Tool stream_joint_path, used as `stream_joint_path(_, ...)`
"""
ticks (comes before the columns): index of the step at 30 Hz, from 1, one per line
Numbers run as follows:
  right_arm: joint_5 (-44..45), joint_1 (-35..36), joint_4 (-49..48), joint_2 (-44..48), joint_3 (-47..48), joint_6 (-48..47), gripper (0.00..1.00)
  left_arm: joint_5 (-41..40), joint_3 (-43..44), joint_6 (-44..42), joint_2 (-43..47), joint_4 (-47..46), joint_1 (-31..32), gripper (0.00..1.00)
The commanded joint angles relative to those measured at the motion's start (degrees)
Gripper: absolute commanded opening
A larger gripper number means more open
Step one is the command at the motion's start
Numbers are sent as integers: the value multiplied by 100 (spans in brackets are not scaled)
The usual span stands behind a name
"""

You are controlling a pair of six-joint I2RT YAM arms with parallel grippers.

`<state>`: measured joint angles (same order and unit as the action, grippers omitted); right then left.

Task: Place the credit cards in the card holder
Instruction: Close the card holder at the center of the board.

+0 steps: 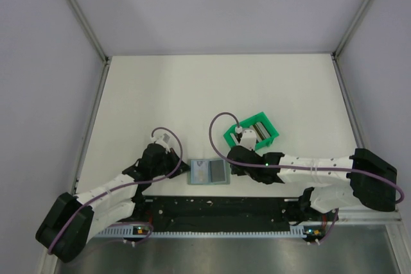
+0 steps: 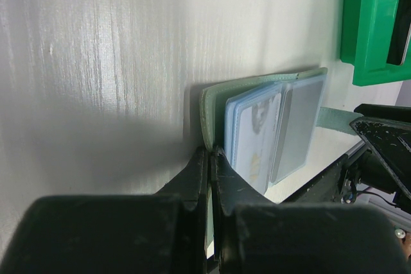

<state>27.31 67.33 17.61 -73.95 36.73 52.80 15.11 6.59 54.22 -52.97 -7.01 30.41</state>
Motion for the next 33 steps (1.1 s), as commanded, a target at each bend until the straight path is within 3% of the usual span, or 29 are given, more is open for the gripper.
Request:
stream_joint_path(1,169,8,15,65,18,108,33,-96,71,-139,68,164,-18,0)
stream_joint_path(3,196,-1,15,135,1,126,28,-96,71,-139,76,173,-9,0)
stream_joint_path(10,187,-1,50,65,-17,108,27,-88,114,-157,103,226,-9,0)
stream_joint_path(15,205,-1,59,30,-26,135,17,-96,132,-175,129,278,-9,0)
stream_joint_path(24,117,-1,94,179,-131,170,16,-140,176,-201,182,393,-18,0)
stream_joint_path(33,90,-1,7,241,-386,293,0,-62,378,-289,270,621,-18,0)
